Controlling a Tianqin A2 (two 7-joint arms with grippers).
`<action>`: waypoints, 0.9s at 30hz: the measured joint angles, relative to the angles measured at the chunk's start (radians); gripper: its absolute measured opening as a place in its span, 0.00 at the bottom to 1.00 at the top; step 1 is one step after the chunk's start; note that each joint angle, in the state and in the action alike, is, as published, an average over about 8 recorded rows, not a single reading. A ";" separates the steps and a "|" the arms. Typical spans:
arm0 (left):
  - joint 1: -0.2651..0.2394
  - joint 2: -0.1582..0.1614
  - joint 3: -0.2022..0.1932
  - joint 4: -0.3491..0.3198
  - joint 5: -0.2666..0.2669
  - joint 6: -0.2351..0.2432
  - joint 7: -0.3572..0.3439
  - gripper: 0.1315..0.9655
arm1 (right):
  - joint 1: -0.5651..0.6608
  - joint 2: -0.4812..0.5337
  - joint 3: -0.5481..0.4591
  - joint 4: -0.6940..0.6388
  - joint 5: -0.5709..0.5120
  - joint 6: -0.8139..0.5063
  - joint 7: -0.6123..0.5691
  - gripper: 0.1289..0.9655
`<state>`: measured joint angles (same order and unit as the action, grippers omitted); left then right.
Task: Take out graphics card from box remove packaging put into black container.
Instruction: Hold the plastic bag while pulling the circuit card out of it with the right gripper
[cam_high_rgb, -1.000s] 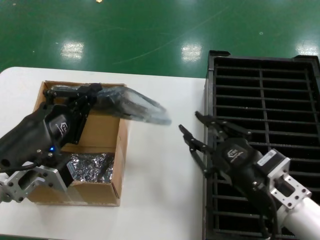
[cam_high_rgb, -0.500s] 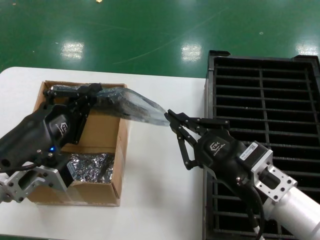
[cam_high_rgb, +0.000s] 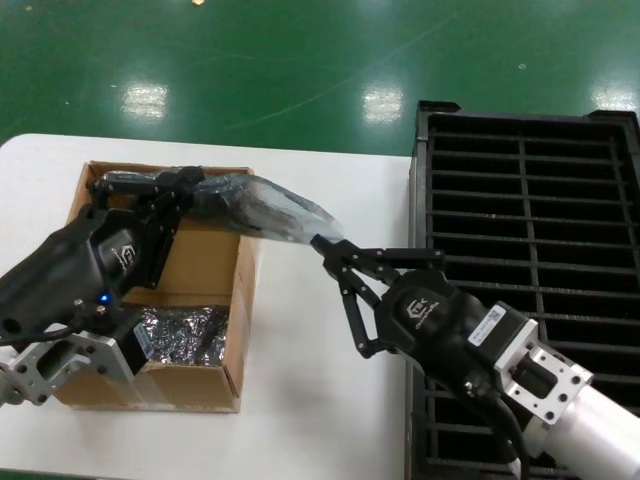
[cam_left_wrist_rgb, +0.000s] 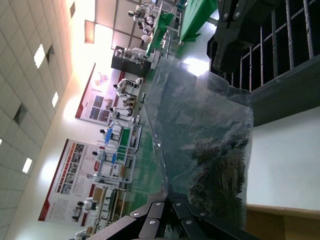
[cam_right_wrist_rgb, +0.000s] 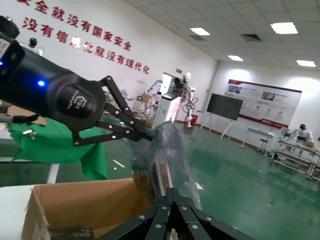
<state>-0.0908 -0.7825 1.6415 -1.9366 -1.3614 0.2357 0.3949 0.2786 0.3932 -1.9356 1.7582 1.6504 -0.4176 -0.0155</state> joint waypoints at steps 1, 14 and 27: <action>0.000 0.000 0.000 0.000 0.000 0.000 0.000 0.01 | 0.003 0.000 -0.003 0.000 -0.003 -0.001 0.002 0.01; 0.000 0.000 0.000 0.000 0.000 0.000 0.000 0.01 | 0.079 -0.014 -0.012 -0.062 -0.019 -0.014 -0.009 0.01; 0.000 0.000 0.000 0.000 0.000 0.000 0.000 0.01 | 0.105 -0.032 -0.026 -0.109 -0.018 -0.031 -0.032 0.01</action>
<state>-0.0908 -0.7826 1.6415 -1.9366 -1.3614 0.2357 0.3949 0.3834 0.3609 -1.9612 1.6489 1.6327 -0.4491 -0.0478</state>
